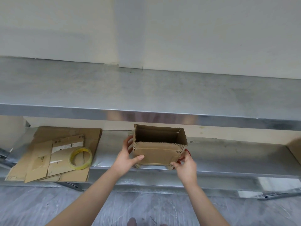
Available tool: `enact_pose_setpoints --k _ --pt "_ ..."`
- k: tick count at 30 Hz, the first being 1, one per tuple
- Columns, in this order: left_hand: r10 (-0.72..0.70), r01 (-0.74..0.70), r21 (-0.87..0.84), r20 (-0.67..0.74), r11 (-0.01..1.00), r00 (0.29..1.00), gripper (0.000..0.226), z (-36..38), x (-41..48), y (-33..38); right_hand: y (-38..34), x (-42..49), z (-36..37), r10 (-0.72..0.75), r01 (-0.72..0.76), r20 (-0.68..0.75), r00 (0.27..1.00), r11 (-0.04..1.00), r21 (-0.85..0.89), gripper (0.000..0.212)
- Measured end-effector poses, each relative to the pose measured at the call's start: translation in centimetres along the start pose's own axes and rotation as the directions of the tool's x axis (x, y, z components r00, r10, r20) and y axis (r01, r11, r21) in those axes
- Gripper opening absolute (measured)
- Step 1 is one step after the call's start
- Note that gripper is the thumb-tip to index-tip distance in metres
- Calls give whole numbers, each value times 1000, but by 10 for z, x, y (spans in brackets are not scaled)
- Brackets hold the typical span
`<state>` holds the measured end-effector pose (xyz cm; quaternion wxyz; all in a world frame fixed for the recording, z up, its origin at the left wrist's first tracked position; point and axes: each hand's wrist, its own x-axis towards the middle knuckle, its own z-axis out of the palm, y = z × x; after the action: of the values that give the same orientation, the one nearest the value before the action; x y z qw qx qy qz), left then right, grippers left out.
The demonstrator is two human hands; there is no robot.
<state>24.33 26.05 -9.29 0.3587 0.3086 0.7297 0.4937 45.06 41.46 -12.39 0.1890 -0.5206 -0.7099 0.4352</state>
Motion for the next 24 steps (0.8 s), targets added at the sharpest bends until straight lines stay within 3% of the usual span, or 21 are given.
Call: enact_pose_setpoints --k 3,8,12,18,24 --pt "2 -1 49 -3 999 1000 84 12 4 8 4 9 -12 -42 41 45 998 999 24 51" --pt "61 -45 126 -128 991 990 80 10 0 14 -3 10 -16 -162 145 130 978 981 129 74" --pt "137 -131 66 -100 989 986 90 9 -15 19 -7 5 -21 -246 238 147 958 969 71 52" --pt "239 -214 225 -91 951 967 68 13 -26 21 -16 -15 -34 -300 264 101 948 925 274 70" --pt "225 -212 245 -30 946 974 68 6 -35 18 -23 -31 -37 -458 446 124 880 888 117 42"
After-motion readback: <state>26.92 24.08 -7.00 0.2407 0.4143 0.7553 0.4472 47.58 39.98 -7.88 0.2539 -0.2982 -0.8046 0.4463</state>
